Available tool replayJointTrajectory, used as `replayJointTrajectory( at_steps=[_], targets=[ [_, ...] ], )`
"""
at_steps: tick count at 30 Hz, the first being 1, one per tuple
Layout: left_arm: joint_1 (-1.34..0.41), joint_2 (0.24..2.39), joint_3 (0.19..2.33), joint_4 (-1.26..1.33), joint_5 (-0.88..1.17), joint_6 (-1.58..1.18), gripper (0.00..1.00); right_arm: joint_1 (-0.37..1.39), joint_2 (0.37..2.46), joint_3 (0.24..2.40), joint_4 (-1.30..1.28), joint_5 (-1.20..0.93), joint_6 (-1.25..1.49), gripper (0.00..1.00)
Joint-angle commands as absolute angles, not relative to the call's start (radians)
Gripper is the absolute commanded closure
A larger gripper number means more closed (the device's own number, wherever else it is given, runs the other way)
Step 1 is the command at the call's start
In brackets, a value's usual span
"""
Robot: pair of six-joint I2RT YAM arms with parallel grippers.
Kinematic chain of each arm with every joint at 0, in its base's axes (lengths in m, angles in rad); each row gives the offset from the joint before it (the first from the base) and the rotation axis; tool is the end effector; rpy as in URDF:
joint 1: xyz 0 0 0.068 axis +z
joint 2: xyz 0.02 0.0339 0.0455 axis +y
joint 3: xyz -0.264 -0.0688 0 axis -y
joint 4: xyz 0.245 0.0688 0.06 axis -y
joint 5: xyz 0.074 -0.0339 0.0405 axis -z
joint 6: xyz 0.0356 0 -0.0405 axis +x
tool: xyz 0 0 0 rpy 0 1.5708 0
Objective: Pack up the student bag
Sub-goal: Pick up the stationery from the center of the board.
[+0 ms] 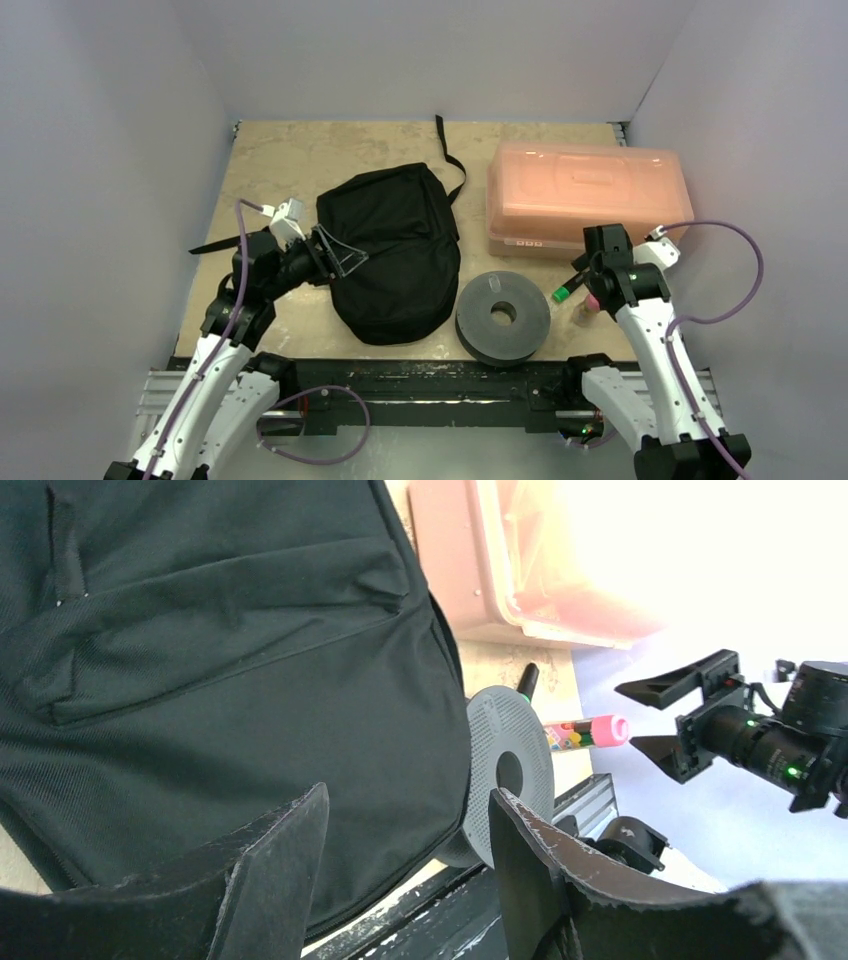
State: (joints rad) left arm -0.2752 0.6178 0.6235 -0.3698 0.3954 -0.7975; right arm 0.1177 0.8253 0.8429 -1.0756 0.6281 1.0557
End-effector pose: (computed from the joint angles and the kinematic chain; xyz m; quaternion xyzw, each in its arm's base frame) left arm 0.1400 -0.0538 0.2898 -0.1008 0.8088 -0.4233 0.3956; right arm 0.1368 -0.0049 0.2822 0.4857 0.7852 -0.1153 0.3663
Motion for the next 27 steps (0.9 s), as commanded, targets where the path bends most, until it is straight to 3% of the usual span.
replayJointTrajectory(
  at_steps=[1, 11, 14, 17, 27],
  targets=[
    [-0.275, 0.614, 0.705, -0.377, 0.435, -0.763, 0.41, 0.115, 0.845, 0.849, -1.064, 0.577, 0.995, 0.08],
    [-0.275, 0.615, 0.751, -0.370, 0.454, -0.780, 0.41, 0.112, 0.999, 0.860, -1.067, 0.531, 0.940, 0.18],
    [-0.275, 0.615, 0.759, -0.382, 0.450, -0.772, 0.41, 0.112, 1.009, 0.856, -1.066, 0.530, 0.933, 0.30],
    [-0.275, 0.618, 0.763, -0.388, 0.452, -0.766, 0.41, 0.113, 1.011, 0.858, -1.069, 0.533, 0.932, 0.50],
    [-0.274, 0.631, 0.779, -0.412, 0.446, -0.745, 0.41, 0.112, 0.949, 0.896, -1.063, 0.500, 0.857, 0.98]
  ],
)
